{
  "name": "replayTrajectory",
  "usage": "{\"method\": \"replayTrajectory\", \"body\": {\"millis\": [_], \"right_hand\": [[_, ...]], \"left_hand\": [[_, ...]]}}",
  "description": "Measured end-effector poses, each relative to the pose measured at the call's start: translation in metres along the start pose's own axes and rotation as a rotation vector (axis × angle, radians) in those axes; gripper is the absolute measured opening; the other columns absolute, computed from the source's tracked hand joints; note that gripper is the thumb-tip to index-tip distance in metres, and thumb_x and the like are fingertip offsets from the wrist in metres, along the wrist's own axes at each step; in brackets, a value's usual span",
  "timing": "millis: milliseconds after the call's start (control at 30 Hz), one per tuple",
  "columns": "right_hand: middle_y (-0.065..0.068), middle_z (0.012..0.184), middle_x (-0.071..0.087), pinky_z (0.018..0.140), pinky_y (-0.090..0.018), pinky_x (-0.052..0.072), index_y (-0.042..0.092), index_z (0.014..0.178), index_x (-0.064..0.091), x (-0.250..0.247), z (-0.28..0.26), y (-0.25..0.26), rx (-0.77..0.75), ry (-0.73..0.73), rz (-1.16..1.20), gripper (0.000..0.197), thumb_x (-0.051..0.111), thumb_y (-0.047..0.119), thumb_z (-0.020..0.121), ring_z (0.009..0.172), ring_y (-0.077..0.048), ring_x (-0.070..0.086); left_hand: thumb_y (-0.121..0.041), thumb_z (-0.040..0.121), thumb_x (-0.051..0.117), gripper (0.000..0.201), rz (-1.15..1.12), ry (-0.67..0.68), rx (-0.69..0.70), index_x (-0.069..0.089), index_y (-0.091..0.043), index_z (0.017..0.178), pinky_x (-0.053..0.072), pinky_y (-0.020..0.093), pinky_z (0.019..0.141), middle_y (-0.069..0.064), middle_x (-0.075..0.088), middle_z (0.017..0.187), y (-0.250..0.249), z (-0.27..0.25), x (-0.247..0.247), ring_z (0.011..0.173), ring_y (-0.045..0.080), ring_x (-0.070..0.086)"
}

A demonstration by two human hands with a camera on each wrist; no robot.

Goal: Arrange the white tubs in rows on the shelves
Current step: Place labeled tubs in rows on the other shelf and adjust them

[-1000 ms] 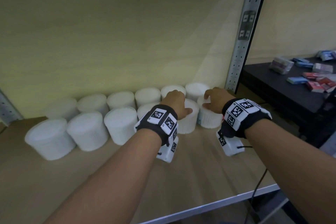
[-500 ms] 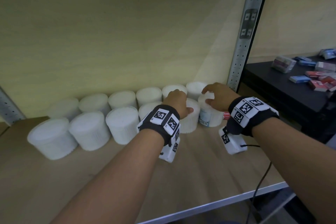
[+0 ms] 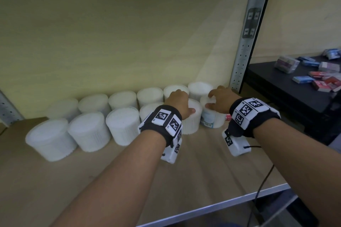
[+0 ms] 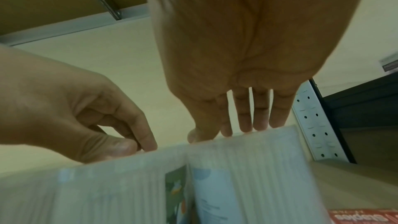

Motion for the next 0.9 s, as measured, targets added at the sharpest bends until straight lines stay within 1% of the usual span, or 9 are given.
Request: {"method": "replayTrajectory", "body": {"millis": [133, 233, 333, 400, 467, 567, 667, 800, 900], "right_hand": [[-0.007, 0.143, 0.042, 0.106, -0.034, 0.037, 0.02, 0.138, 0.047, -0.003, -0.004, -0.001, -0.042, 0.023, 0.022, 0.049, 0.056, 0.036, 0.092, 0.13, -0.026, 0.045], [-0.005, 0.146, 0.042, 0.109, -0.033, 0.035, 0.022, 0.137, 0.049, -0.006, -0.004, -0.001, -0.071, 0.05, 0.023, 0.046, 0.057, 0.031, 0.092, 0.133, -0.023, 0.042], [-0.003, 0.148, 0.039, 0.111, -0.032, 0.032, 0.021, 0.139, 0.045, -0.01, -0.004, -0.001, -0.07, 0.055, 0.028, 0.05, 0.058, 0.026, 0.091, 0.136, -0.023, 0.038], [-0.006, 0.147, 0.039, 0.109, -0.032, 0.034, 0.018, 0.14, 0.044, -0.017, -0.004, 0.0, -0.056, 0.005, 0.064, 0.052, 0.058, 0.028, 0.091, 0.135, -0.024, 0.04], [-0.008, 0.146, 0.041, 0.108, -0.033, 0.034, 0.014, 0.141, 0.043, -0.02, -0.005, 0.002, -0.027, -0.045, 0.051, 0.053, 0.055, 0.034, 0.093, 0.134, -0.025, 0.041], [-0.012, 0.143, 0.045, 0.108, -0.036, 0.037, 0.008, 0.139, 0.044, -0.012, -0.002, 0.002, 0.027, -0.023, -0.009, 0.058, 0.05, 0.044, 0.094, 0.13, -0.028, 0.045], [-0.013, 0.135, 0.048, 0.104, -0.041, 0.042, 0.008, 0.136, 0.048, -0.003, -0.002, 0.002, 0.047, 0.003, -0.06, 0.062, 0.049, 0.051, 0.091, 0.122, -0.03, 0.05], [-0.012, 0.135, 0.048, 0.104, -0.041, 0.042, 0.011, 0.135, 0.049, -0.004, -0.003, 0.001, 0.019, -0.01, -0.058, 0.058, 0.051, 0.048, 0.091, 0.123, -0.029, 0.05], [-0.008, 0.143, 0.043, 0.109, -0.037, 0.039, 0.014, 0.14, 0.046, -0.005, -0.002, -0.001, 0.01, 0.015, -0.034, 0.055, 0.054, 0.041, 0.092, 0.13, -0.026, 0.045]], "left_hand": [[-0.038, 0.09, 0.06, 0.055, -0.001, -0.005, 0.001, 0.048, -0.004, 0.131, 0.042, 0.036, 0.101, 0.013, 0.047, 0.134, 0.0, 0.0, 0.0, 0.122, 0.027, 0.048], [-0.038, 0.09, 0.06, 0.055, -0.003, -0.012, 0.004, 0.048, -0.004, 0.131, 0.042, 0.035, 0.1, 0.013, 0.047, 0.134, 0.0, -0.001, 0.001, 0.122, 0.027, 0.048], [-0.038, 0.09, 0.06, 0.054, -0.009, -0.015, 0.007, 0.05, -0.003, 0.13, 0.042, 0.035, 0.1, 0.013, 0.048, 0.134, 0.0, -0.001, 0.0, 0.122, 0.028, 0.048], [-0.038, 0.09, 0.06, 0.053, -0.019, -0.018, 0.008, 0.052, -0.002, 0.128, 0.042, 0.034, 0.1, 0.013, 0.049, 0.133, 0.0, -0.002, -0.001, 0.122, 0.028, 0.049], [-0.037, 0.09, 0.061, 0.052, -0.029, -0.021, 0.007, 0.053, -0.002, 0.127, 0.042, 0.034, 0.1, 0.014, 0.05, 0.132, 0.0, -0.002, -0.002, 0.121, 0.028, 0.05], [-0.037, 0.089, 0.061, 0.051, -0.035, -0.025, 0.009, 0.054, -0.002, 0.126, 0.043, 0.034, 0.099, 0.013, 0.051, 0.131, 0.0, -0.003, -0.002, 0.12, 0.027, 0.051], [-0.038, 0.089, 0.061, 0.052, -0.037, -0.026, 0.014, 0.053, -0.003, 0.127, 0.042, 0.034, 0.099, 0.013, 0.05, 0.132, 0.001, -0.003, -0.001, 0.12, 0.027, 0.05], [-0.038, 0.089, 0.061, 0.052, -0.034, -0.029, 0.015, 0.052, -0.003, 0.127, 0.042, 0.035, 0.1, 0.013, 0.048, 0.132, 0.002, -0.002, 0.0, 0.121, 0.028, 0.049], [-0.037, 0.089, 0.061, 0.052, -0.042, -0.03, 0.01, 0.052, -0.003, 0.127, 0.042, 0.034, 0.099, 0.013, 0.048, 0.132, 0.002, -0.002, 0.0, 0.12, 0.027, 0.049]]}}
Point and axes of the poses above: each hand's wrist, its own z-axis towards the middle knuckle, its own x-axis out of the palm, y = z × x, the point moved 4 cm from there along z, towards the middle knuckle
